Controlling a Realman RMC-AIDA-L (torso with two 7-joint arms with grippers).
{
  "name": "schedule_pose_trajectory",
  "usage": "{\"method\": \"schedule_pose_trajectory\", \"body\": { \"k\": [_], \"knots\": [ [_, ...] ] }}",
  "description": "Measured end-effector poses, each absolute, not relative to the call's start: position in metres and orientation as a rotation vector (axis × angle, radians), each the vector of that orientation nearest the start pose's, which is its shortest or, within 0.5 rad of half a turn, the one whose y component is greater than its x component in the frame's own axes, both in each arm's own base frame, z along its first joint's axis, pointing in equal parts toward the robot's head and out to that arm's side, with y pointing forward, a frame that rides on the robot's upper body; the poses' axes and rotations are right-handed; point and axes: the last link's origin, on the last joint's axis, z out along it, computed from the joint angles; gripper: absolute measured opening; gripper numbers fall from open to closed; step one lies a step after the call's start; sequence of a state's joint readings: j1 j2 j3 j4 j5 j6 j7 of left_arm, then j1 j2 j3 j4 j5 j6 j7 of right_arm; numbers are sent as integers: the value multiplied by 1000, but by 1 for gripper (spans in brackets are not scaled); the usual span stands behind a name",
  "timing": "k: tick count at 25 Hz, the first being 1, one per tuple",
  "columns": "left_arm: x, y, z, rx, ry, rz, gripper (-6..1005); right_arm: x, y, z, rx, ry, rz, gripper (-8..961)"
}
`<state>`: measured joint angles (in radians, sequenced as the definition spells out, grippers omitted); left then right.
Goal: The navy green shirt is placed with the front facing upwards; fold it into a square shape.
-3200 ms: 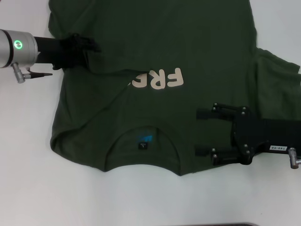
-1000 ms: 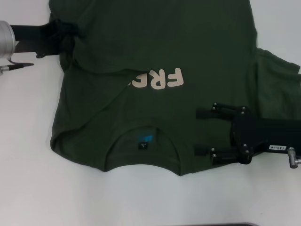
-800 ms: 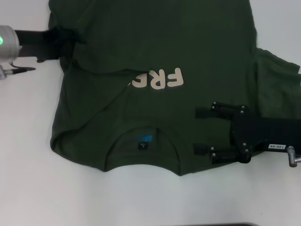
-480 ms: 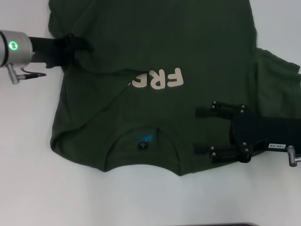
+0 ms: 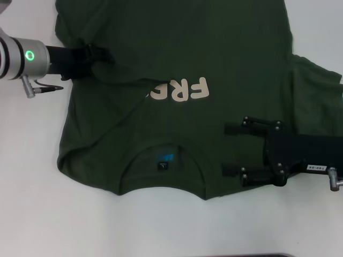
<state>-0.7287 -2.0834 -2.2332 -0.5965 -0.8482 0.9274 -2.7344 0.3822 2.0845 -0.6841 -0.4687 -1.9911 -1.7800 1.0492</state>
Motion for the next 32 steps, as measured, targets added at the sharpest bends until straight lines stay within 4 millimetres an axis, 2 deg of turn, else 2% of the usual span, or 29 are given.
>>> {"method": "schedule_pose_trajectory", "body": {
  "k": [19,32],
  "knots": [
    [-242,420,-45,2518,2485,536,582,287,242,-28,-2831,508,970,904],
    [-256,415,-34,2475,2536,470,582,287,243,-28,-2830,504,967,904]
  ]
}}
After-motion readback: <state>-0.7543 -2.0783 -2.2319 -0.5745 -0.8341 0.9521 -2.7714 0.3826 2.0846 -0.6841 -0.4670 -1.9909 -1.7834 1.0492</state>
